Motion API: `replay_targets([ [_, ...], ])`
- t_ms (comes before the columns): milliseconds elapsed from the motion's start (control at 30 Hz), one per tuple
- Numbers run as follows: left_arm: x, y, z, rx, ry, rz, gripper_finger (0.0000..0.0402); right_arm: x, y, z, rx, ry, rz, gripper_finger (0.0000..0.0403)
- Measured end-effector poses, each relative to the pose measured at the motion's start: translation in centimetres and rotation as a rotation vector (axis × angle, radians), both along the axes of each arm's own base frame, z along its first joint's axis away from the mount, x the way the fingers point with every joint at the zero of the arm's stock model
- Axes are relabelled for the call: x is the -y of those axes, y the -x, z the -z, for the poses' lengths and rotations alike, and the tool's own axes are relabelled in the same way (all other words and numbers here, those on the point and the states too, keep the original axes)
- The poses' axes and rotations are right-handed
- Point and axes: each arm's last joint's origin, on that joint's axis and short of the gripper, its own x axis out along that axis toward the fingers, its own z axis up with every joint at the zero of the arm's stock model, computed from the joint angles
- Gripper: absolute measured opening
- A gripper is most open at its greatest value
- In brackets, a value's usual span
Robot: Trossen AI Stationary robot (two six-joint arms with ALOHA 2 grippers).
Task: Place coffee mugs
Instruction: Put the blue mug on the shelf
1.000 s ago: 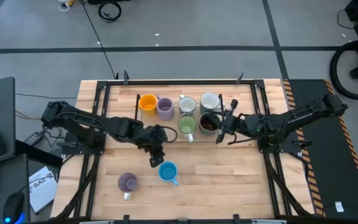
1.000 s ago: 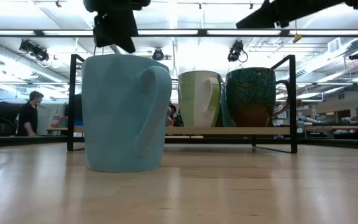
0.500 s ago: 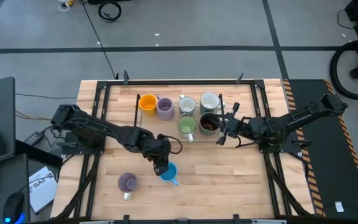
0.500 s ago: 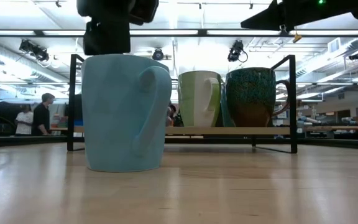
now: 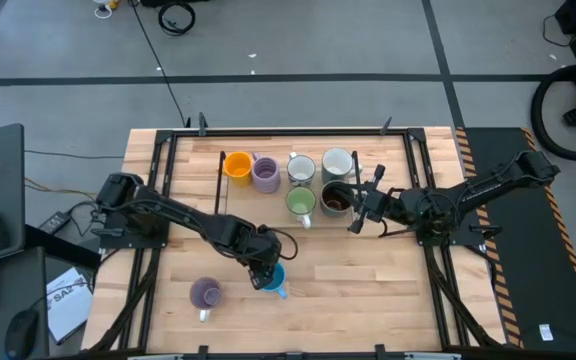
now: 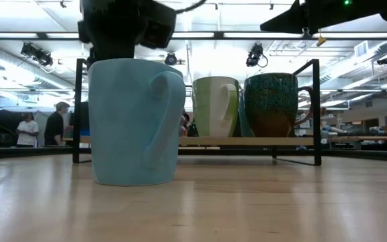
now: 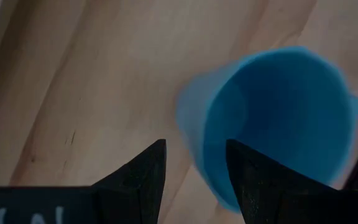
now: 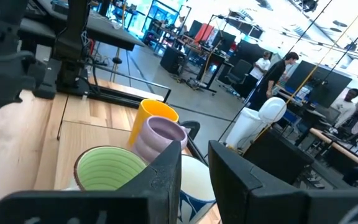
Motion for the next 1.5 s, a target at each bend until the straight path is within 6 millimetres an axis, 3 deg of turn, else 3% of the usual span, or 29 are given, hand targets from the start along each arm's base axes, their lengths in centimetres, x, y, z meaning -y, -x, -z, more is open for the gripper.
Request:
replay_targets([
  [267,0.2,-0.5,1.3,-0.030,-0.008,0.003,0.0153,0.0,0.0,0.2,-0.014,-0.002,0.000,0.0086],
  [767,0.1,-0.6,1.8,-0.045,-0.016,0.001,0.0028,0.0,0.0,0.2,-0.017,-0.004,0.000,0.0086],
  [1167,0.0,-0.5,1.6,-0.054,-0.041,0.021,0.0025,0.0,0.0,0.2,-0.017,-0.004,0.000,0.0086],
  [1500,-0.8,-0.9,-1.5,-0.080,-0.172,0.033,0.0025,0.0,0.0,0.2,-0.017,-0.005,-0.012,0.0086],
])
